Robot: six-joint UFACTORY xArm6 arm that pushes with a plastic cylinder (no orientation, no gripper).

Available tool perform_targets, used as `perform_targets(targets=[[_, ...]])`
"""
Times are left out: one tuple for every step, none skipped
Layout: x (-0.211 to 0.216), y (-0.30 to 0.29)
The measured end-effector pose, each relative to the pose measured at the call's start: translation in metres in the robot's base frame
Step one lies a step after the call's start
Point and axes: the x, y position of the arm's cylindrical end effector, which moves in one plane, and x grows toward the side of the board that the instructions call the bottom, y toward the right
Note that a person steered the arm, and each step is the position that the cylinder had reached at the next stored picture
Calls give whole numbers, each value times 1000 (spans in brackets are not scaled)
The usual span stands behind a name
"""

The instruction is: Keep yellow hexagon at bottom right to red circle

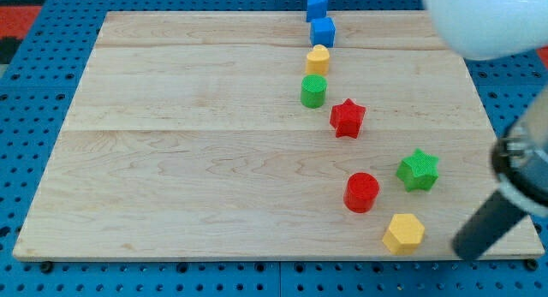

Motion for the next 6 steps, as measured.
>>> perform_targets(targets=[[-1,-38],[-2,-77],[-18,-87],[0,-129],[-1,-154],[-20,-150]])
